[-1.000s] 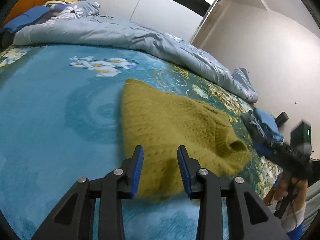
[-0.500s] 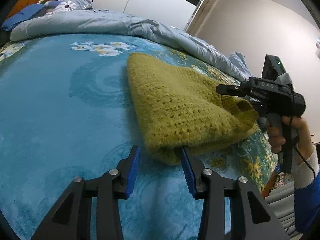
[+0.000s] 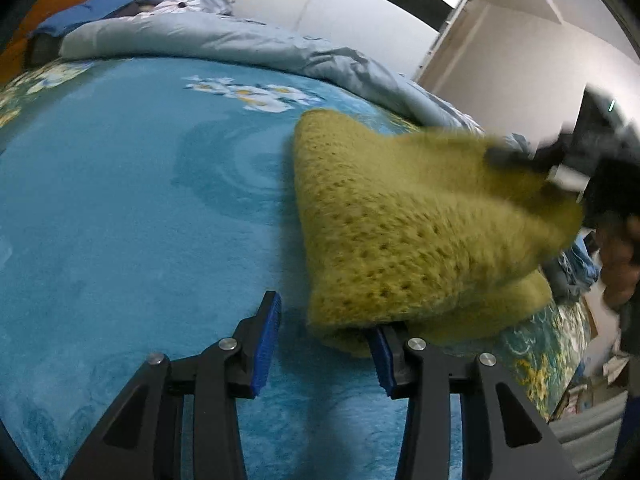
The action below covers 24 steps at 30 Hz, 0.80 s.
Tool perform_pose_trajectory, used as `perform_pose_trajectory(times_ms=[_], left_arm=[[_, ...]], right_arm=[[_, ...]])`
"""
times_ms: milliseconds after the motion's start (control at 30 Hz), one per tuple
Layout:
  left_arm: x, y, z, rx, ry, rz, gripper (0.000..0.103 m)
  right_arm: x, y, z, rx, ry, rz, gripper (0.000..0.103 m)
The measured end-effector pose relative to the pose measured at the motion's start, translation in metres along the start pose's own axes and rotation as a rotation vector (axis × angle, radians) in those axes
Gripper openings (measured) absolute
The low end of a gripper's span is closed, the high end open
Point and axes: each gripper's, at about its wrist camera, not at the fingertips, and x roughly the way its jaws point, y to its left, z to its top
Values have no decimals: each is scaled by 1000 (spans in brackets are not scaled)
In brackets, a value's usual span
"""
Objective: Fold clothes
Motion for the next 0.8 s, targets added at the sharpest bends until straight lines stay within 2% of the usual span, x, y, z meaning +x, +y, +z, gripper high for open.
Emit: perform_pose_trajectory(times_ms=[100,200,267,333,467,633,800], left_arm=[[-4,1,0,-13,-9,16,44],[-4,-3,0,4,-9,37,44],[-2,-1,-1,0,2,33,45],[-1,3,-2,-10,9,17,46],[0,1,-1,18,16,23,47],[3,4,1,24,23,17,48],[4,1,3,36,35,30,48]], right_arm=[[-9,34,15,-113,-37,52,22],[-10,35,10,-185,-45,36,22],[-5,8,-1,-148,-27,17,22],[1,-32,-15,-49,-6,13,22],[10,-85,-40,86,21,44,22],[19,-107,-48,151,19,87,22],[17,-106,-49,136,9,86,25]])
